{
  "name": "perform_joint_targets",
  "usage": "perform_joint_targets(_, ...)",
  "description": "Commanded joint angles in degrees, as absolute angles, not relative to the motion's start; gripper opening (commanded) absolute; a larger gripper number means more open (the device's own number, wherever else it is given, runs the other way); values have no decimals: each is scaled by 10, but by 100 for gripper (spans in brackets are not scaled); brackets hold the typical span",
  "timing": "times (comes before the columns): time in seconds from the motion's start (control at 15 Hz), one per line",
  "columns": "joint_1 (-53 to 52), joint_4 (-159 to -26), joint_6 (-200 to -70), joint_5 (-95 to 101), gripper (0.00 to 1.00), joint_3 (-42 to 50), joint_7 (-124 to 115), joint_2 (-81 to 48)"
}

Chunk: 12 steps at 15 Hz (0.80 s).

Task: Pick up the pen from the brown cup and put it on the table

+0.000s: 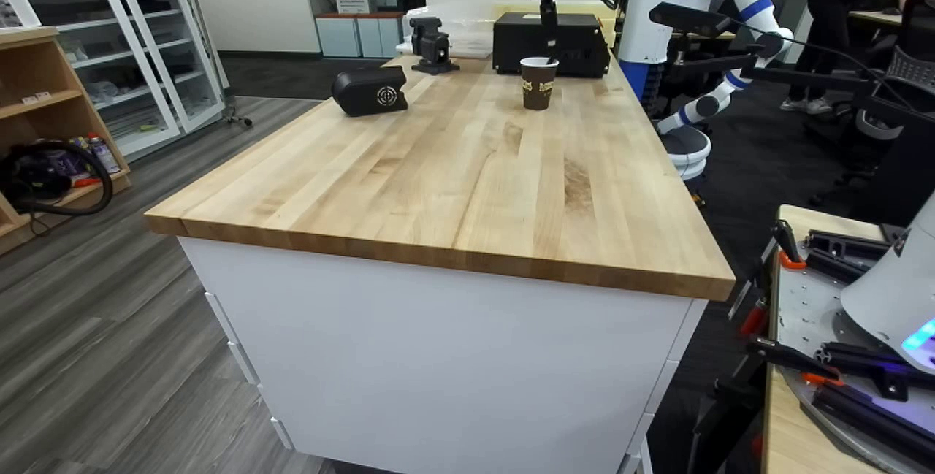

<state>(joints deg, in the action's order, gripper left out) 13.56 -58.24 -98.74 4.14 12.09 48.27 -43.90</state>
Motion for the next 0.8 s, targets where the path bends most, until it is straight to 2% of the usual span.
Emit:
perform_joint_targets(0.0, 140, -606, -1003, 30, 34, 115, 491, -422)
perform_joint_targets(0.27, 139, -606, -1000, 28, 8, 116, 493, -422)
perform_joint_targets(0.4, 139, -606, -997, 27, 0, 117, 494, -422)
perform_joint_targets(0.47, 139, -606, -996, 28, 4, 117, 494, -422)
perform_joint_targets(0.53, 139, -605, -995, 28, 14, 117, 494, -422)
perform_joint_targets(0.6, 139, -606, -994, 28, 20, 117, 494, -422)
perform_joint_targets(0.67, 139, -606, -993, 28, 31, 117, 494, -422)
perform_joint_targets(0.73, 139, -605, -992, 28, 38, 117, 494, -422)
